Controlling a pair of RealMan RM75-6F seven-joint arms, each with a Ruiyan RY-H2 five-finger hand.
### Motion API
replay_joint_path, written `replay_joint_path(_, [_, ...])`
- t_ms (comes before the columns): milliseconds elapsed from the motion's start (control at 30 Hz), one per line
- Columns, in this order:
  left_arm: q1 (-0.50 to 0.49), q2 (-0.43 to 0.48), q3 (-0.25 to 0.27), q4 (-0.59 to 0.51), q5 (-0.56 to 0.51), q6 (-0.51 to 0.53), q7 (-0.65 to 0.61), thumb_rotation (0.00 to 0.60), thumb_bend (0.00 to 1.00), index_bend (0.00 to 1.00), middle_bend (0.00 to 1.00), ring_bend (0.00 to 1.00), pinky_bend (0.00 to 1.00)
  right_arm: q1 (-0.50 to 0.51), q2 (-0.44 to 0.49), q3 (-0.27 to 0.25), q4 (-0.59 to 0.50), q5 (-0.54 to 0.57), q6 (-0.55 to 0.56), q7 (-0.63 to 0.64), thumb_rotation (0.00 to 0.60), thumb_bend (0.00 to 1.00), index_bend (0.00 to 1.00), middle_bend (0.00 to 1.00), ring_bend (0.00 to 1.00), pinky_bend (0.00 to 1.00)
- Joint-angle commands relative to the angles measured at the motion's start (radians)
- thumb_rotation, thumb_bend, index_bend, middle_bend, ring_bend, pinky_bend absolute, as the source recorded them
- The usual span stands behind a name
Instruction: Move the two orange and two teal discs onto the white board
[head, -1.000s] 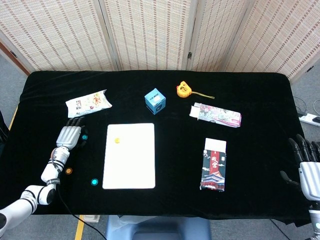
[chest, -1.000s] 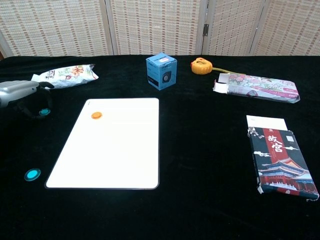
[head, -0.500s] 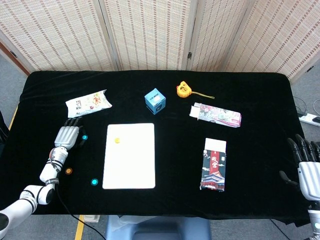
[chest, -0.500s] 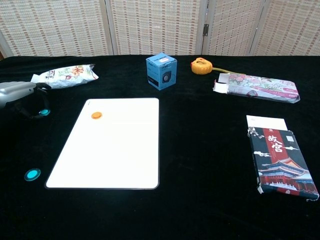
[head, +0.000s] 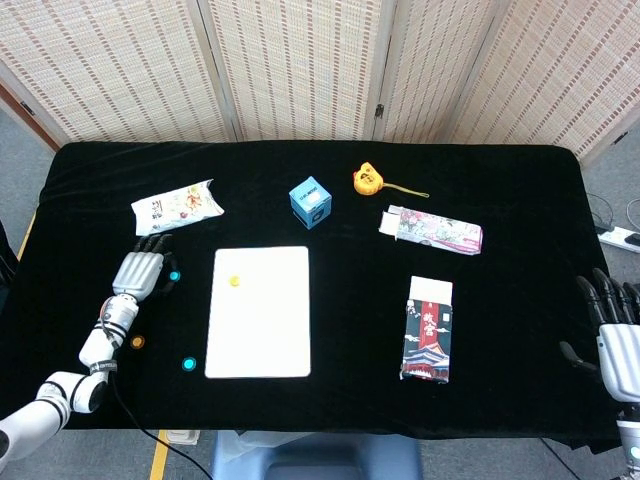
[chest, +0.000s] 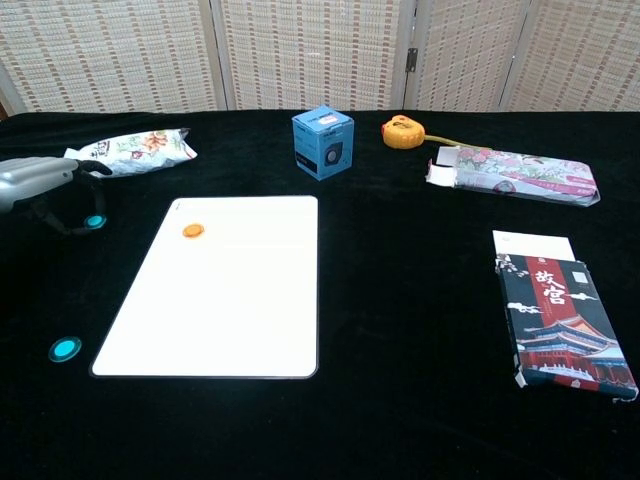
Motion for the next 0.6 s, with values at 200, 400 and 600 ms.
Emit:
replay_joint_path(200, [0.031, 0.154, 0.046, -0.307, 0.101, 0.117, 0.052, 0.600, 0.43, 0.52, 0.10, 0.00, 0.00, 0.002, -0.004, 0.000, 0.007, 0.002, -0.004, 0.007, 0.600, 0.27, 0.00, 0.00, 0.00, 0.00])
replay_joint_path(400, [0.031, 0.185, 0.077, -0.448, 0.154, 0.148, 0.133, 0.600, 0.43, 0.52, 0.10, 0.00, 0.00, 0.003, -0.008, -0.001, 0.014, -0.002, -0.005, 0.015, 0.600, 0.27, 0.00, 0.00, 0.00, 0.00])
replay_joint_path(600, [0.013, 0.167, 0.077, -0.509, 0.148, 0.128, 0.196, 0.600, 0.43, 0.52, 0.10, 0.00, 0.00, 0.001, -0.008, -0.002, 0.022, 0.000, -0.005, 0.025, 0.600, 0.27, 0.00, 0.00, 0.00, 0.00])
